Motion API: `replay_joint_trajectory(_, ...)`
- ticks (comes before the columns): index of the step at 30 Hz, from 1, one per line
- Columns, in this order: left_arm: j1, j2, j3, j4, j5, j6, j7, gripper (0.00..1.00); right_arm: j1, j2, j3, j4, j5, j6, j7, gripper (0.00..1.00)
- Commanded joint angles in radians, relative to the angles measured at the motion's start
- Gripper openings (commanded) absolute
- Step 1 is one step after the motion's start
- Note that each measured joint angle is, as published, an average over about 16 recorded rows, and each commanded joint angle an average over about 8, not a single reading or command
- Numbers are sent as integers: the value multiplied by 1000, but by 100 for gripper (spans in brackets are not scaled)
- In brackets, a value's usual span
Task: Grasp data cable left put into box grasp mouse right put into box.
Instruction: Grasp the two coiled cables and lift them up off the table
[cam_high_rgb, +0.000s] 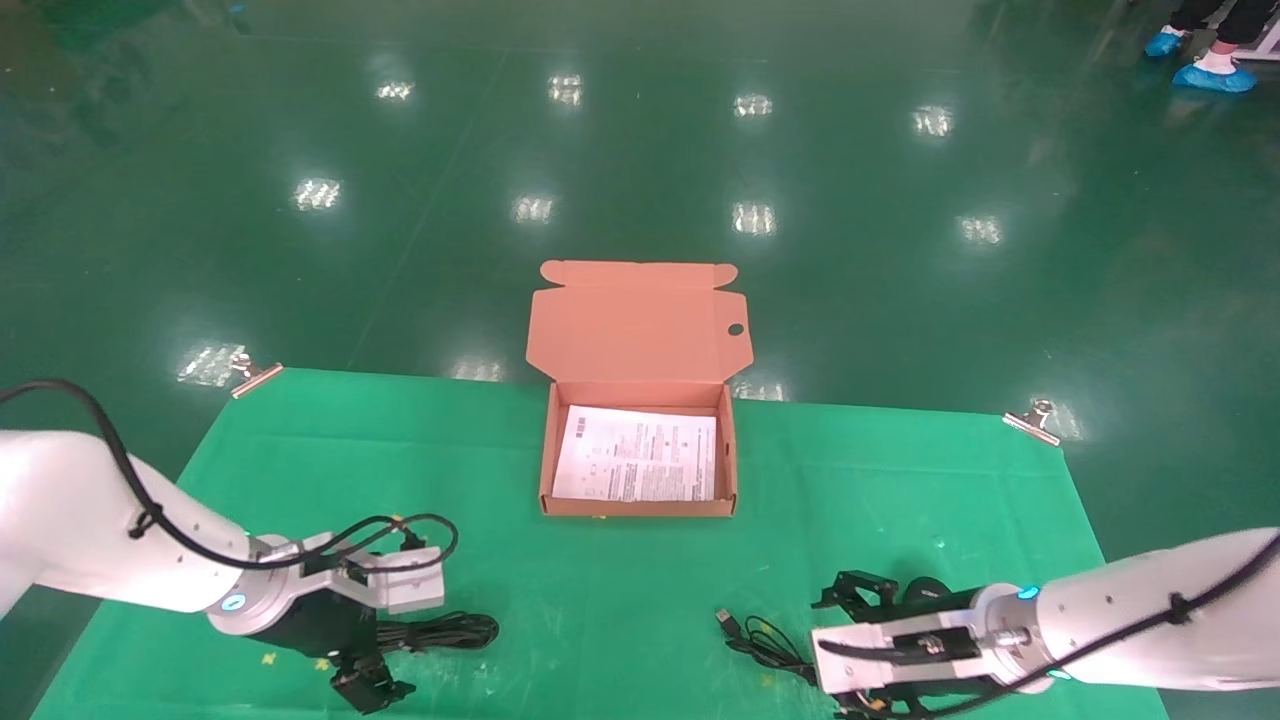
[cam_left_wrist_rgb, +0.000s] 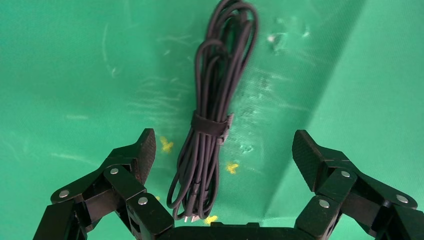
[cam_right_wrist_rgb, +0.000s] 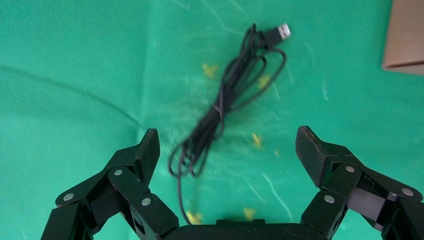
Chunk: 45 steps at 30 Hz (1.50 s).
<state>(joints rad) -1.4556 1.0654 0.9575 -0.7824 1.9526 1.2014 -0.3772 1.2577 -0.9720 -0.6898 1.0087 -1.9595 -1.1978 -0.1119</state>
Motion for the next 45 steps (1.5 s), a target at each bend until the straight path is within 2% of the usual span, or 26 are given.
replay_joint_trajectory(1,-3,14,-12,65,-24,-13,19,100,8,-23,1,-51,8,1,9,100)
replay_joint_trajectory(8,-23,60,-25,229,-53,-41,101,99,34,-85,-7,-191,1,30,-23,100)
replay_joint_trajectory(9,-25,64,-27,250,-57,-44,111,89,37,-92,-8,-208,-1,36,-28,97)
replay_joint_trajectory(16,-36,86,-39,351,-79,-58,166,2,49,-123,-10,-286,-8,70,-52,9)
replay_joint_trajectory(17,-37,88,-40,358,-80,-59,169,0,50,-125,-10,-291,-9,73,-54,0)
replay_joint_trajectory(45,-35,84,-38,341,-78,-56,162,0,49,-120,-9,-278,-8,65,-50,0)
